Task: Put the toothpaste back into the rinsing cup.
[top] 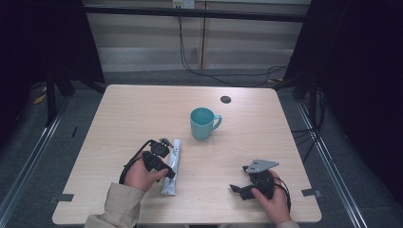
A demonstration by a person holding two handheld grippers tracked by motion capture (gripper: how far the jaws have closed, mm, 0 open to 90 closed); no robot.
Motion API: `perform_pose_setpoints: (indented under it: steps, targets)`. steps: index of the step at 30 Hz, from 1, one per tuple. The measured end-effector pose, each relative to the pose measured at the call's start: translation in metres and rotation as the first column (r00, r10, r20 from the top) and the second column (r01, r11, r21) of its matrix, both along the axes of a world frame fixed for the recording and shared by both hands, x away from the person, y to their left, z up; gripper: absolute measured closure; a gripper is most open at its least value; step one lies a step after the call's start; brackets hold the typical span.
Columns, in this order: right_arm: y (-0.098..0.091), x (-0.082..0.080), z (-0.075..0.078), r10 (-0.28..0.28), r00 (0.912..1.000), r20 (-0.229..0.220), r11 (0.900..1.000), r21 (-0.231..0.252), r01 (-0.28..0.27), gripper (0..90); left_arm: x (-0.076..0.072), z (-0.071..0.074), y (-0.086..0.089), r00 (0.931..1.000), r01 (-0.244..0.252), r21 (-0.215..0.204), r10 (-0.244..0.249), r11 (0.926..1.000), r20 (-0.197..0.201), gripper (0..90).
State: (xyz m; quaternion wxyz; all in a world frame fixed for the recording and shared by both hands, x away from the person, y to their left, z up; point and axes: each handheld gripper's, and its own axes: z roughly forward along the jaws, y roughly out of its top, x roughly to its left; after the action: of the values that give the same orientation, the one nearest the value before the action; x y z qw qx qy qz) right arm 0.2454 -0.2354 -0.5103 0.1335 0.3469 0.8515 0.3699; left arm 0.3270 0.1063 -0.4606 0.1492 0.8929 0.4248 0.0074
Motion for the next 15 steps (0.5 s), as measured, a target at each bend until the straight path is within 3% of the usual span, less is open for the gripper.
perform_pose_setpoints:
  steps: [8, 15]
  targets:
    - [0.0006, 0.0005, 0.0, -0.005, 1.0, -0.001, 1.0, 0.0, 0.005, 11.7, 0.0, -0.0008, -0.0041, 0.9984, -0.047, -0.028, 0.046, 0.9985, -0.032, 35.2]
    - [0.0012, 0.001, 0.0, -0.007, 1.0, -0.004, 1.0, 0.003, 0.007, 11.7, 0.0001, -0.0022, -0.0033, 0.9973, -0.063, -0.04, 0.062, 0.9972, -0.04, 35.7]
